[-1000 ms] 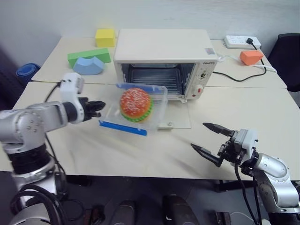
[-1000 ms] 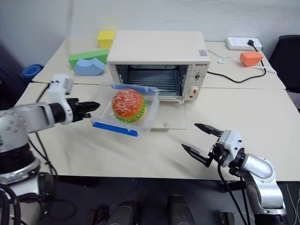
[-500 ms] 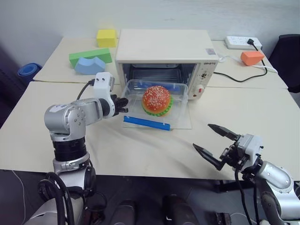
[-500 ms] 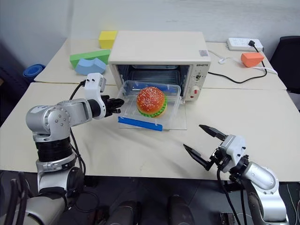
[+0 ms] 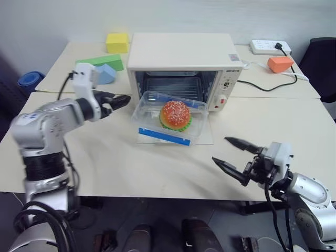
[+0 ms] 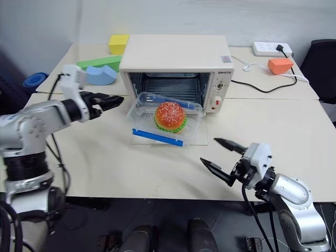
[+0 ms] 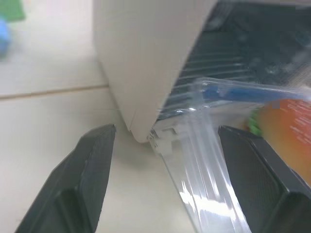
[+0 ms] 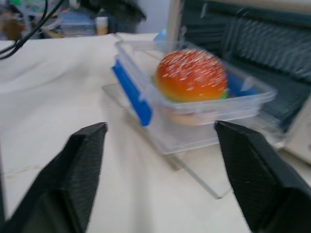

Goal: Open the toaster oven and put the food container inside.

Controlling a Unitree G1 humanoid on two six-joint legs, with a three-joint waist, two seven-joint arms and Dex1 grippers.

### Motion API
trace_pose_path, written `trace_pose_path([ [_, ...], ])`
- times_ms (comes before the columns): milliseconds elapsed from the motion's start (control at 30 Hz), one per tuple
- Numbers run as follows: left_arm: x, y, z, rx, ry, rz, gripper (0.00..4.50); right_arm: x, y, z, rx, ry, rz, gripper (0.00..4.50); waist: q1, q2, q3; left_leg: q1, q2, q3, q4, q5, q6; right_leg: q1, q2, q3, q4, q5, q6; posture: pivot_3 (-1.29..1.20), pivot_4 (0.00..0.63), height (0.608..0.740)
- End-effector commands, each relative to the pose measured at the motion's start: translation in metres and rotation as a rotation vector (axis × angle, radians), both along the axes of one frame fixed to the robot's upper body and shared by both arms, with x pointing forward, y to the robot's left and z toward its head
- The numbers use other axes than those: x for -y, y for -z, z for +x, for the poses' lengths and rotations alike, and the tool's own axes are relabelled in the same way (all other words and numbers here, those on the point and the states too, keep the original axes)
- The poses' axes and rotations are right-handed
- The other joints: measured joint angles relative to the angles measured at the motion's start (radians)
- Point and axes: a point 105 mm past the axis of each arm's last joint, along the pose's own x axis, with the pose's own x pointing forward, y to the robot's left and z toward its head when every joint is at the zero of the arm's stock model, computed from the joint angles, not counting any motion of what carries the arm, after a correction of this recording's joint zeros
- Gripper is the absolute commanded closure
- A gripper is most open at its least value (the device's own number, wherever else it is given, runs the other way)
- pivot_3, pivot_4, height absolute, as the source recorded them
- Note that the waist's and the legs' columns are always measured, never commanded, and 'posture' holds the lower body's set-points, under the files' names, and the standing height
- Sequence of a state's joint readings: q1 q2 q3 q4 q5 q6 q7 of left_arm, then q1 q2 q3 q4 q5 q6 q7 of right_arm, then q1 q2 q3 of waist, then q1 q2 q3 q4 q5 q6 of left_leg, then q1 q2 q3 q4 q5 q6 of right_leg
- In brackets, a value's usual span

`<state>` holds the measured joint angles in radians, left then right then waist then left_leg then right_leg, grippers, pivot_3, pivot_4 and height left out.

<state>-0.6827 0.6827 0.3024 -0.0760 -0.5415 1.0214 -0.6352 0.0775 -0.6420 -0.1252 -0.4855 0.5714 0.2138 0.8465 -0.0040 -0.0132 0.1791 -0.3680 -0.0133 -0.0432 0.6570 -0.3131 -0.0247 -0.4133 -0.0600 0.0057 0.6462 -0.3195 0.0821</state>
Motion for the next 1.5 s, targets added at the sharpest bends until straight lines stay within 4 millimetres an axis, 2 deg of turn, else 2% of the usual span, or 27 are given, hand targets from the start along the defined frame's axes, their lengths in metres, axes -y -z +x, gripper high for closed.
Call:
trace_pose_path([
  [33,-0.009,0.009,-0.029,0.131,0.213,0.092,1.52,-0.02,0.0,-0.005,-0.03,-0.101,-0.055,2.3,0.001,0.0,0.0,0.0,0.0,0.0,0.0,0.0,0.0,0.0,0.0,0.0,0.0,0.0,0.0,0.0,0.15,0.74],
  [133,-0.003,0.044,-0.048,0.093,0.361,0.176,2.44,-0.026,0.004,0.002,-0.037,-0.124,-0.09,3.34,0.009,0.001,0.0,0.0,0.0,-0.001,0.0,0.0,0.001,0.001,-0.001,0.0,-0.002,0.0,-0.001,0.0,0.15,0.74],
  [233,0.012,0.063,-0.053,0.09,0.425,0.175,3.41,-0.026,0.006,0.013,-0.033,-0.114,-0.113,4.41,0.026,0.0,0.0,-0.002,0.0,-0.003,0.001,-0.003,0.006,0.002,-0.002,-0.001,-0.004,0.0,-0.001,0.0,0.15,0.74],
  [333,0.026,0.077,-0.045,0.128,0.42,0.178,4.33,-0.029,0.007,0.022,0.0,-0.146,-0.133,4.5,0.03,0.0,0.0,-0.002,-0.001,-0.003,0.002,-0.005,0.009,0.002,-0.003,-0.001,-0.004,0.0,0.0,0.0,0.15,0.74],
  [367,0.032,0.079,-0.04,0.144,0.413,0.168,4.47,-0.029,0.009,0.026,0.002,-0.158,-0.149,4.5,0.029,0.0,0.0,-0.002,-0.001,-0.003,0.002,-0.005,0.009,0.002,-0.003,-0.001,-0.004,0.0,0.0,0.0,0.15,0.74],
  [533,0.057,0.079,-0.021,0.202,0.391,0.115,4.47,-0.026,0.006,0.053,0.042,-0.117,-0.18,4.5,0.022,0.0,0.0,-0.003,-0.001,-0.001,0.004,-0.004,0.008,0.001,-0.001,-0.001,-0.001,0.0,0.001,0.0,0.15,0.74],
  [733,0.074,0.077,0.003,0.248,0.316,0.072,4.47,-0.028,-0.005,0.088,0.092,-0.047,-0.15,4.5,0.008,0.0,0.0,-0.003,-0.001,0.0,0.005,-0.003,0.006,0.0,-0.001,-0.001,0.001,0.001,0.001,0.0,0.15,0.74],
  [1067,0.083,0.061,0.038,0.322,0.153,-0.018,4.47,-0.021,-0.023,0.14,0.2,0.105,-0.133,4.5,0.002,0.0,0.0,-0.003,-0.001,0.001,0.006,-0.003,0.005,0.0,-0.001,-0.001,0.002,0.001,0.002,0.0,0.15,0.74],
  [1333,0.082,0.048,0.07,0.386,-0.002,-0.029,4.47,-0.019,-0.043,0.178,0.255,0.261,-0.041,4.5,-0.009,0.0,0.0,-0.003,-0.001,0.002,0.006,-0.002,0.005,-0.001,-0.001,0.0,0.002,0.001,0.002,0.0,0.15,0.74],
  [1400,0.083,0.046,0.072,0.397,-0.003,-0.033,4.47,-0.02,-0.046,0.182,0.261,0.275,-0.03,4.5,-0.011,0.0,0.0,-0.004,-0.001,0.002,0.006,-0.002,0.005,-0.002,-0.001,0.0,0.004,0.001,0.002,0.0,0.15,0.74],
  [1500,0.084,0.046,0.066,0.409,0.035,-0.027,4.47,-0.027,-0.045,0.177,0.251,0.221,-0.022,4.5,-0.018,0.0,0.0,-0.004,-0.001,0.002,0.006,-0.002,0.005,-0.002,-0.001,0.0,0.007,0.001,0.002,0.0,0.15,0.74],
])
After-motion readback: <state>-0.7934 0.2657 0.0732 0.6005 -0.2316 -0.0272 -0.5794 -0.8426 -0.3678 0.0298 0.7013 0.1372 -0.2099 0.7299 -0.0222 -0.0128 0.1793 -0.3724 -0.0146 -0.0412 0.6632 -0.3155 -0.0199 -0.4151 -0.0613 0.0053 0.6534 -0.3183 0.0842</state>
